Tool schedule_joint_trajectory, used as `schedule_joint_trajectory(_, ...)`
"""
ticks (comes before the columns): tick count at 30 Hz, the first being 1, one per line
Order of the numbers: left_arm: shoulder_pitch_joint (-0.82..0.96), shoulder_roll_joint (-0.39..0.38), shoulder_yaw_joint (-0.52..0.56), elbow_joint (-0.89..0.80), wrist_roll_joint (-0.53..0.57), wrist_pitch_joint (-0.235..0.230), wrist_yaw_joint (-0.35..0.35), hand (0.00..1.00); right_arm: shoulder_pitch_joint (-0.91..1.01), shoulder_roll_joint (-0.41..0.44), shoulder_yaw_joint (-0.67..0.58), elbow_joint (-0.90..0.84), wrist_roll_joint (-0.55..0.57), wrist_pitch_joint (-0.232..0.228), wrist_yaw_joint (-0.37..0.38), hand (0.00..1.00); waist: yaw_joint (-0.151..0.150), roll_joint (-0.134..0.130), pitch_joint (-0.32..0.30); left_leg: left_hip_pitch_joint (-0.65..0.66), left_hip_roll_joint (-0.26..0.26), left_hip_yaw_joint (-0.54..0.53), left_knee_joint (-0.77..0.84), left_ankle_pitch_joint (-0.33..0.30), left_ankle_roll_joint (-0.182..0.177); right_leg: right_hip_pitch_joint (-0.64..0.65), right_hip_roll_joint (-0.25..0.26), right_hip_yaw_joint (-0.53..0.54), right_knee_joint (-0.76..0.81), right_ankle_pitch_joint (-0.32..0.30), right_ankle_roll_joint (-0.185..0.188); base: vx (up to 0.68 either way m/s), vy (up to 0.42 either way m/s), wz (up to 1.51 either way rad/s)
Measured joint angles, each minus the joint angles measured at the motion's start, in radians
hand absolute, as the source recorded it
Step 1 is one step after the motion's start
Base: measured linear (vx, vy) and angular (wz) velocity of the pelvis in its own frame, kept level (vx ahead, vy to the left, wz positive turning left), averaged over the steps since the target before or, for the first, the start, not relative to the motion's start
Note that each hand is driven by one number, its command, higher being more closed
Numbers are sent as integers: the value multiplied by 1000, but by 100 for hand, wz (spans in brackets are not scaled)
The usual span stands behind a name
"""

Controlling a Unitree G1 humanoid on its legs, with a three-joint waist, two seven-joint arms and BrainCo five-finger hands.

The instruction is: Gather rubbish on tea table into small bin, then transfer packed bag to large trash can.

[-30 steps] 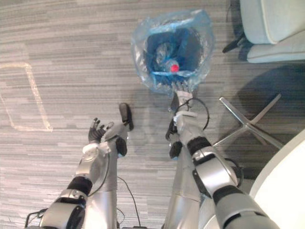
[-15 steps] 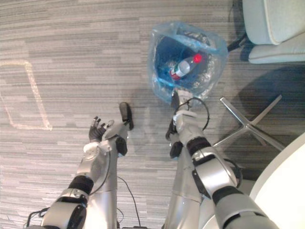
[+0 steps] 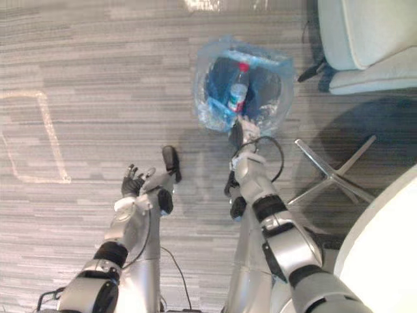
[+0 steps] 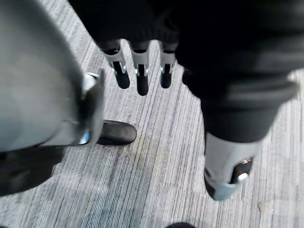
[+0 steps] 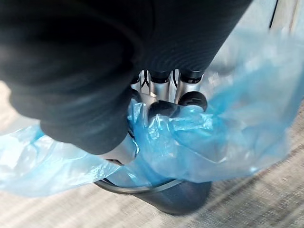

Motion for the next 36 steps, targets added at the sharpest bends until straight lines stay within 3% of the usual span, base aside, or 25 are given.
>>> schedule_joint_trajectory(9, 140, -5, -34, 1, 59, 41, -10, 0, 255, 55, 7, -264, 101, -32, 9, 100, -6, -4, -17, 264, 8, 18, -90, -3, -11, 274, 29, -12, -127, 24, 9, -26, -17, -12)
schedule_joint_trajectory(11, 181, -4, -35, 5, 80, 53, -24, 0, 319, 65, 32, -337, 133, -58, 22, 100, -11, -10, -27, 360, 6, 20, -128, -10, -13, 375, 39, -18, -177, 28, 15, 40, -7, -7)
schedule_joint_trajectory(18, 254, -3, -40, 34, 120, 67, -30, 0, 491, 92, 68, -463, 180, -66, 89, 100, -25, -35, -66, 593, -4, 27, -211, -9, -29, 620, 53, -32, -290, 35, 26, 76, -17, -3)
schedule_joint_trajectory(20, 272, -2, -48, 57, 142, 77, -44, 0, 533, 101, 78, -512, 189, -96, 108, 100, -27, -47, -103, 662, -6, 36, -248, -10, -33, 690, 63, -29, -339, 42, 34, 99, -19, -10)
schedule_joint_trajectory(25, 294, 8, -116, 128, 191, 90, -47, 0, 573, 102, 77, -516, 221, -125, 148, 100, -34, -55, -173, 768, -11, 49, -319, -4, -43, 806, 89, -15, -472, 91, 49, 87, 14, -15)
schedule_joint_trajectory(31, 300, 36, -129, 159, 218, 102, -48, 0, 584, 95, 41, -429, 265, -136, 186, 100, -58, -50, -188, 846, -31, 48, -361, 2, -39, 930, 104, -6, -614, 161, 68, 52, 50, -6)
schedule_joint_trajectory(36, 330, 66, -155, 109, 247, 105, -47, 0, 596, 89, 39, -415, 296, -135, 222, 100, -70, -48, -228, 946, -73, 55, -501, 59, -36, 1002, 96, 11, -720, 215, 80, 1, 17, -5)
